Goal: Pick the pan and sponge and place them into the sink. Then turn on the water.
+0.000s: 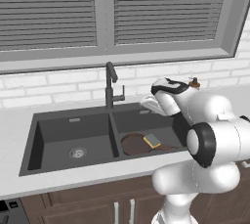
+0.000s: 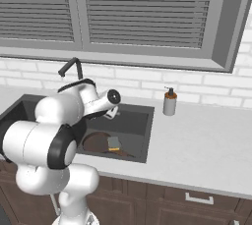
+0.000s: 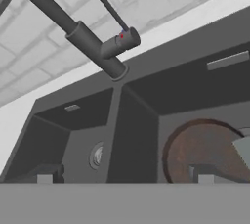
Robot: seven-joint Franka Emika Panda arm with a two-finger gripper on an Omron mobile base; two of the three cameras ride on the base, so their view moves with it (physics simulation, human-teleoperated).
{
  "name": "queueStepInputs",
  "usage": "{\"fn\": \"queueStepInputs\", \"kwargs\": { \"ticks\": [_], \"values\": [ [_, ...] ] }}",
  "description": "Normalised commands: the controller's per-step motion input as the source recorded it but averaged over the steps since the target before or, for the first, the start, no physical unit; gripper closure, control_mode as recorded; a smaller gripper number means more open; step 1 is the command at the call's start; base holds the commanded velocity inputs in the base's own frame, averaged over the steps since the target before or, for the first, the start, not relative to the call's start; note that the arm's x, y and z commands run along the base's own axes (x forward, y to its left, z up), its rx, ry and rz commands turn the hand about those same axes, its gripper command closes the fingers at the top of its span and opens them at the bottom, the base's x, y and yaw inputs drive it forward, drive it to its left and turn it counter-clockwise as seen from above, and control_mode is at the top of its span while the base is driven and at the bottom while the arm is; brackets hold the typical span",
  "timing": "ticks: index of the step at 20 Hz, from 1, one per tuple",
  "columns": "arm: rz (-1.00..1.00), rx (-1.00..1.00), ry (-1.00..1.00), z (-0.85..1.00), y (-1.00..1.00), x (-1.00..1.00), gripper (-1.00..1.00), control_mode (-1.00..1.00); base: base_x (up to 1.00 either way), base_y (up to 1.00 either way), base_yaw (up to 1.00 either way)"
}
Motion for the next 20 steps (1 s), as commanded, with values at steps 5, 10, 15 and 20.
{"fn": "queueStepInputs", "kwargs": {
  "ticks": [5,10,15,20],
  "values": [
    [-0.02,0.02,0.0,0.0,0.17,0.11,-1.0,-1.0,0.0,0.0,0.0],
    [-0.04,0.02,0.0,0.0,0.04,0.2,-1.0,-1.0,0.0,0.0,0.0],
    [-0.03,0.06,-0.01,0.0,0.06,0.18,-1.0,-1.0,0.0,0.0,0.0],
    [-0.02,0.09,0.0,0.0,0.08,0.16,-1.0,-1.0,0.0,0.0,0.0]
  ]
}}
